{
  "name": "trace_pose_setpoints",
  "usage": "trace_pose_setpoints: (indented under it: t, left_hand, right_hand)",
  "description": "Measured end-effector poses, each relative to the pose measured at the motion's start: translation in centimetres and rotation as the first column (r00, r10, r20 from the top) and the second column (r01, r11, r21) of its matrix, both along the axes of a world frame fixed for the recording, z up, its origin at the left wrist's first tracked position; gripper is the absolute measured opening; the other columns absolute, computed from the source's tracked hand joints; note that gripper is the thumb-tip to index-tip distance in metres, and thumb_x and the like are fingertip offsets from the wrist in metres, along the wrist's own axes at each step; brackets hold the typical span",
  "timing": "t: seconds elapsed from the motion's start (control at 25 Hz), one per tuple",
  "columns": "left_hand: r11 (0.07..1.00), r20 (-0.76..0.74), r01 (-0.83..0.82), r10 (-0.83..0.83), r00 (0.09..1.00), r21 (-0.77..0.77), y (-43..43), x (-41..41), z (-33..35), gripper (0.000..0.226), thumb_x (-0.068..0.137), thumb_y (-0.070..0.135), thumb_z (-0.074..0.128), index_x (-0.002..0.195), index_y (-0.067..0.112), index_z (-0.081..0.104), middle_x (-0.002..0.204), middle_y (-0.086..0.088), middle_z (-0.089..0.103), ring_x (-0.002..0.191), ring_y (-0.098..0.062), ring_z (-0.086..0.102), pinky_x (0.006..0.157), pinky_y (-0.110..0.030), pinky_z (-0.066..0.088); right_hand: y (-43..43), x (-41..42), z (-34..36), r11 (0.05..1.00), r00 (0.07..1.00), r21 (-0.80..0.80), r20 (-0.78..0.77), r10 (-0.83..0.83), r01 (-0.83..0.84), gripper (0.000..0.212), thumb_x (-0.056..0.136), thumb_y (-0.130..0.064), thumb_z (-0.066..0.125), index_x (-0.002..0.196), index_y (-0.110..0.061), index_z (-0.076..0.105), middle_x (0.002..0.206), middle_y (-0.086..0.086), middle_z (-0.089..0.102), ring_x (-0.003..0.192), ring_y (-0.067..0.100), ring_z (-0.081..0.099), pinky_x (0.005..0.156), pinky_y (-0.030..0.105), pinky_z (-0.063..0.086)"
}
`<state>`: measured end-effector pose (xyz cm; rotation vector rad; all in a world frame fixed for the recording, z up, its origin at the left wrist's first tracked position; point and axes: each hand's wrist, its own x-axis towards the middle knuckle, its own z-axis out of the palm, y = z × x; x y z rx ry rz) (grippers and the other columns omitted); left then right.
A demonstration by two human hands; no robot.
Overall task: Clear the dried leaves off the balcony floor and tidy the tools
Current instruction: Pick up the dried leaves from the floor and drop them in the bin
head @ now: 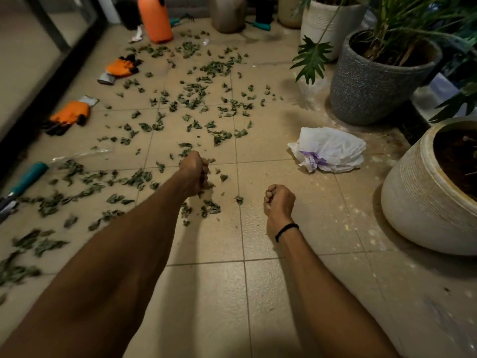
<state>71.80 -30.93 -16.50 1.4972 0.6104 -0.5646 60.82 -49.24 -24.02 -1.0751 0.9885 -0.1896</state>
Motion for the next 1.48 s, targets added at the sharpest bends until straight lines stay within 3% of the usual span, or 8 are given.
trace_pose_setpoints:
  t: [0.12,0.24,0.36,0.6,0.76,1.08,1.28,1.48]
  left_hand:
    - [0.914,0.185,0.014,-0.096,0.978,0.405,1.6,-1.3,-1.2,0.032,0.09,0.029,0.047,0.082,0.003,0.064,0.074,-0.01,0.06,0.06,-0.024,0.048,0.055,-0.029,0.034]
    - [0.665,0.256,0.111,-0.429,0.866,0.739,3.4,-2.9,-2.5,0.05,0.093,0.051,0.049,0.088,0.004,0.063,0.077,-0.01,0.064,0.074,-0.032,0.062,0.064,-0.031,0.044]
    - [0.445,0.256,0.056,-0.609,0.75,0.894,4.5,-5.7,-3.1,0.05,0.1,0.058,0.036,0.104,0.011,0.051,0.084,-0.008,0.063,0.073,-0.027,0.06,0.065,-0.036,0.049]
    - [0.314,0.213,0.007,-0.661,0.72,0.949,7.0,-9.0,-5.5,0.034,0.102,0.052,0.032,0.109,0.02,0.039,0.085,-0.008,0.059,0.073,-0.022,0.057,0.068,-0.045,0.057]
    - [0.224,0.052,0.108,-0.608,0.793,0.969,8.4,-10.5,-7.0,0.06,0.098,0.063,0.032,0.136,0.015,0.032,0.104,-0.017,0.054,0.088,-0.027,0.055,0.081,-0.045,0.054]
    - [0.177,0.012,0.128,-0.626,0.779,0.976,8.8,-12.2,-8.6,0.073,0.096,0.072,0.024,0.151,0.025,0.018,0.112,-0.016,0.052,0.095,-0.026,0.053,0.086,-0.042,0.049]
    - [0.071,0.0,0.065,-0.676,0.737,0.995,8.8,-11.9,-9.2,0.063,0.1,0.066,0.02,0.148,0.026,0.027,0.111,-0.013,0.055,0.09,-0.024,0.054,0.08,-0.04,0.049]
    - [0.105,0.011,0.094,-0.721,0.693,0.99,8.5,-11.2,-9.4,0.029,0.108,0.04,0.029,0.122,0.018,0.042,0.107,-0.013,0.058,0.086,-0.026,0.055,0.078,-0.04,0.05]
  right_hand:
    - [2.2,-0.1,0.1,0.915,0.97,-0.324,-0.053,0.238,-0.242,0.026,0.088,-0.039,0.049,0.072,-0.021,0.057,0.069,-0.005,0.059,0.063,0.02,0.05,0.059,0.033,0.039]
    - [4.7,-1.1,-1.1,0.393,0.814,-0.755,-0.31,0.491,-0.525,0.046,0.093,-0.066,0.041,0.1,-0.022,0.054,0.091,-0.005,0.06,0.082,0.016,0.054,0.069,0.033,0.047]
    - [5.9,-1.1,-2.3,0.005,0.721,-0.81,-0.518,0.46,-0.586,0.037,0.099,-0.051,0.041,0.106,-0.016,0.05,0.097,0.004,0.063,0.087,0.025,0.056,0.069,0.035,0.048]
    - [6.0,1.3,-0.9,0.663,0.844,-0.538,-0.205,0.496,-0.52,0.028,0.104,-0.036,0.038,0.107,-0.012,0.051,0.099,0.008,0.066,0.086,0.024,0.063,0.073,0.036,0.052]
    - [6.7,2.7,-1.1,0.819,0.904,-0.386,-0.129,0.408,-0.424,0.023,0.1,-0.022,0.041,0.103,-0.023,0.064,0.109,0.007,0.069,0.101,0.026,0.065,0.093,0.047,0.054]
    - [7.8,5.9,-1.1,0.459,0.863,-0.771,-0.226,0.452,-0.442,0.028,0.105,-0.034,0.039,0.106,-0.009,0.052,0.104,0.01,0.06,0.096,0.029,0.057,0.075,0.033,0.041]
    - [8.4,6.6,-3.0,-0.029,0.726,-0.86,-0.448,0.522,-0.51,0.025,0.103,-0.033,0.043,0.11,-0.01,0.051,0.108,0.013,0.057,0.1,0.03,0.052,0.079,0.039,0.046]
    - [8.1,6.4,-2.5,0.253,0.792,-0.839,-0.292,0.537,-0.481,0.024,0.105,-0.031,0.04,0.098,-0.01,0.049,0.096,0.01,0.059,0.088,0.028,0.055,0.07,0.033,0.04]
